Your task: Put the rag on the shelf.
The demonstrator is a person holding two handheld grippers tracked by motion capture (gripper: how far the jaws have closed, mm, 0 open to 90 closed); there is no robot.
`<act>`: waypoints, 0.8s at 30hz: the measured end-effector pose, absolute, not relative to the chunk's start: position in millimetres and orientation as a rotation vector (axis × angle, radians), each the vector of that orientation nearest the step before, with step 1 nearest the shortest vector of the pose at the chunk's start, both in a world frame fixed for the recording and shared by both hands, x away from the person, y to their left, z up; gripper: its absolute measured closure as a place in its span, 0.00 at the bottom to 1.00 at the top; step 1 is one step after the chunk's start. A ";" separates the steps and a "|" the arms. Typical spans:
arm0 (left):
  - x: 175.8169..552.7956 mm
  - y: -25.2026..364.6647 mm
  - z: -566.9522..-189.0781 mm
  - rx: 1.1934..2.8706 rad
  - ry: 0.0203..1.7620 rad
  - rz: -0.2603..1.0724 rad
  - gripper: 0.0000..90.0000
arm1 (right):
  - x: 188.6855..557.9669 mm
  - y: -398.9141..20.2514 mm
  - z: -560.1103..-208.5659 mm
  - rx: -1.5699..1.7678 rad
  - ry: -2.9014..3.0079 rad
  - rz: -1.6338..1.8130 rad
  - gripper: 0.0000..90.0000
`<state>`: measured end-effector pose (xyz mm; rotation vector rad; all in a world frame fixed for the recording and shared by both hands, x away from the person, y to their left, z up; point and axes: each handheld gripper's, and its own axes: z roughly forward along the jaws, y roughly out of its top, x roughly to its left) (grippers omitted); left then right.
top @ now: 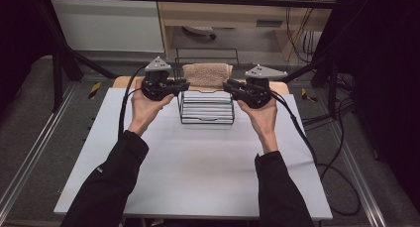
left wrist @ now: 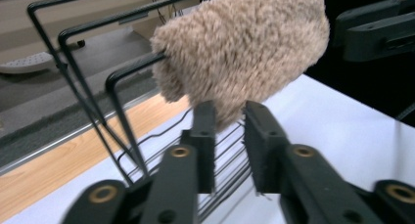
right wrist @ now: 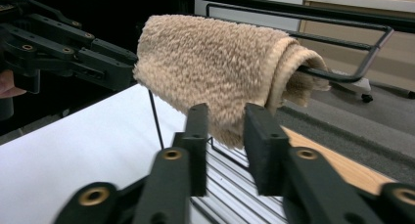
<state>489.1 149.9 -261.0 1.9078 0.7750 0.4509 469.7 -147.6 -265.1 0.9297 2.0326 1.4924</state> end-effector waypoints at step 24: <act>438.3 211.5 -328.7 1.992 0.846 0.438 0.20 | 425.5 -201.5 -297.7 1.057 2.103 1.419 0.13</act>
